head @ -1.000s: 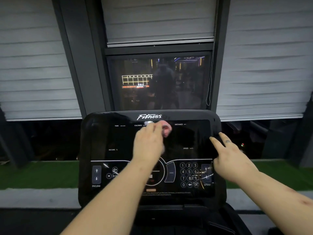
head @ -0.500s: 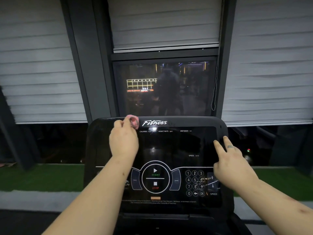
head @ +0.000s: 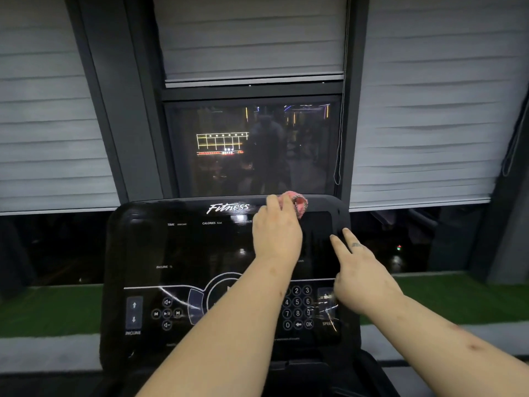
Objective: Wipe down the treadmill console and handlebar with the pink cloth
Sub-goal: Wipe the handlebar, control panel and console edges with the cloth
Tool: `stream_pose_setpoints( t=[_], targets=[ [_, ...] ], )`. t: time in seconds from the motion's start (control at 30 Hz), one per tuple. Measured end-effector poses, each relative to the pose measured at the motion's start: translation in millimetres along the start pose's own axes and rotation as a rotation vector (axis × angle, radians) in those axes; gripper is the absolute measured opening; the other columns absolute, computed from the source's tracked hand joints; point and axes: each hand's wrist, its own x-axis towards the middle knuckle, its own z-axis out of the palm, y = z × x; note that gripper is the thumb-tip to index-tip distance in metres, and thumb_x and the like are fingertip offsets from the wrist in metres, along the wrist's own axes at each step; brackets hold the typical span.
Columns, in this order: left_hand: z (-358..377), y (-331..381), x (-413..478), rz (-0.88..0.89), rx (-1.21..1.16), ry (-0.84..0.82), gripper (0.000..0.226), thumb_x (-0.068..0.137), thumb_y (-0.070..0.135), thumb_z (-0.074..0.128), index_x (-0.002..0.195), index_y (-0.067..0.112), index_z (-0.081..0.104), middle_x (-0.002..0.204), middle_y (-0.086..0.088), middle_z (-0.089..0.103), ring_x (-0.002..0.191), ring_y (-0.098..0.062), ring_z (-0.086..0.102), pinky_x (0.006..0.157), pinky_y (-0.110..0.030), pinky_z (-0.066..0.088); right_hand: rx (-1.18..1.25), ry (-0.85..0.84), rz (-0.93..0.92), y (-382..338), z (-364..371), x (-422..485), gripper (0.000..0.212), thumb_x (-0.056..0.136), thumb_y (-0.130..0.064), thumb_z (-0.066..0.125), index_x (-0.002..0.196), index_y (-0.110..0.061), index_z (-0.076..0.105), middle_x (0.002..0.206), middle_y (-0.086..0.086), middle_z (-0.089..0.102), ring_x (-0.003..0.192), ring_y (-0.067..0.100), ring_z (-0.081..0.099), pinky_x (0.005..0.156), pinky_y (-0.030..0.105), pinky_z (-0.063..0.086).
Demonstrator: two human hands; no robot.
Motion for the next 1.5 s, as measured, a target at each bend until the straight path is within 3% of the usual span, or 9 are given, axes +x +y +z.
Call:
stream_pose_setpoints(
  t=[0.17,0.33,0.47,0.63,0.73,0.87,1.1,1.27,1.5],
  targets=[
    [11,50,-7,0.126,0.011,-0.065,0.043,0.090,0.014,0.061,0.133,0.007,0.057,0.116,-0.014,0.058,0.090,-0.030,0.061,0.080,-0.042,0.051,0.081,-0.026,-0.007,18,-1,-4,0.088,0.087,-0.004,0.050,0.163,-0.022,0.009,0.170,-0.004,-0.001,0.154,0.019,0.022,0.118,0.036,0.036],
    [7,48,-7,0.238,0.007,-0.111,0.048,0.088,0.016,0.068,0.134,0.009,0.056,0.115,-0.013,0.056,0.090,-0.030,0.060,0.081,-0.042,0.052,0.088,-0.069,-0.014,34,-1,-10,0.085,0.089,-0.002,0.045,0.163,-0.022,0.008,0.170,-0.004,0.000,0.153,0.019,0.025,0.117,0.033,0.036],
    [-8,-4,5,0.137,0.061,-0.087,0.055,0.069,0.016,0.076,0.123,0.013,0.063,0.106,-0.010,0.055,0.081,-0.032,0.061,0.075,-0.041,0.051,0.114,-0.089,-0.008,36,-2,-11,0.084,0.089,-0.001,0.043,0.163,-0.023,0.009,0.171,-0.005,0.002,0.153,0.017,0.026,0.120,0.033,0.032],
    [-22,-54,13,-0.090,0.027,0.008,0.034,0.091,0.012,0.064,0.124,0.007,0.066,0.111,-0.014,0.057,0.081,-0.032,0.060,0.077,-0.044,0.052,0.153,-0.117,-0.007,38,-6,-11,0.087,0.088,0.000,0.044,0.163,-0.026,0.008,0.171,-0.006,0.004,0.154,0.016,0.023,0.122,0.035,0.029],
    [-9,-41,15,-0.129,0.018,0.039,0.031,0.088,0.006,0.067,0.118,0.004,0.068,0.106,-0.016,0.057,0.075,-0.034,0.059,0.072,-0.045,0.052,0.198,-0.129,0.005,37,-9,-12,0.090,0.086,0.001,0.045,0.163,-0.028,0.008,0.171,-0.007,0.006,0.154,0.016,0.022,0.122,0.034,0.029],
    [7,10,14,-0.001,0.021,0.030,0.032,0.084,0.007,0.068,0.115,0.006,0.068,0.098,-0.014,0.057,0.073,-0.034,0.059,0.066,-0.044,0.050,0.290,-0.143,0.064,42,-11,-12,0.097,0.084,0.000,0.046,0.161,-0.040,0.003,0.167,-0.007,0.023,0.141,0.019,0.045,0.105,0.032,0.046],
    [21,89,-4,0.248,0.025,-0.116,0.040,0.090,0.013,0.059,0.130,0.009,0.059,0.113,-0.011,0.056,0.090,-0.029,0.057,0.081,-0.041,0.046,0.339,-0.126,0.098,58,-15,-18,0.099,0.080,0.000,0.042,0.159,-0.045,0.002,0.160,-0.002,0.038,0.138,0.013,0.048,0.108,0.039,0.047],
    [31,81,-56,0.426,0.007,-0.187,0.040,0.086,0.015,0.061,0.125,0.011,0.062,0.108,-0.008,0.058,0.087,-0.028,0.057,0.077,-0.041,0.047,0.319,-0.090,0.120,69,-13,-21,0.098,0.083,0.002,0.046,0.159,-0.043,0.006,0.158,0.001,0.039,0.124,0.018,0.058,0.090,0.038,0.058],
    [50,42,-157,0.646,0.041,-0.260,0.053,0.080,0.017,0.037,0.124,0.009,0.066,0.107,-0.007,0.059,0.080,-0.027,0.053,0.070,-0.039,0.048,0.334,-0.158,0.129,67,-4,-29,0.093,0.090,0.002,0.050,0.161,-0.039,0.006,0.161,0.004,0.036,0.110,0.018,0.062,0.069,0.028,0.048]
  ],
)
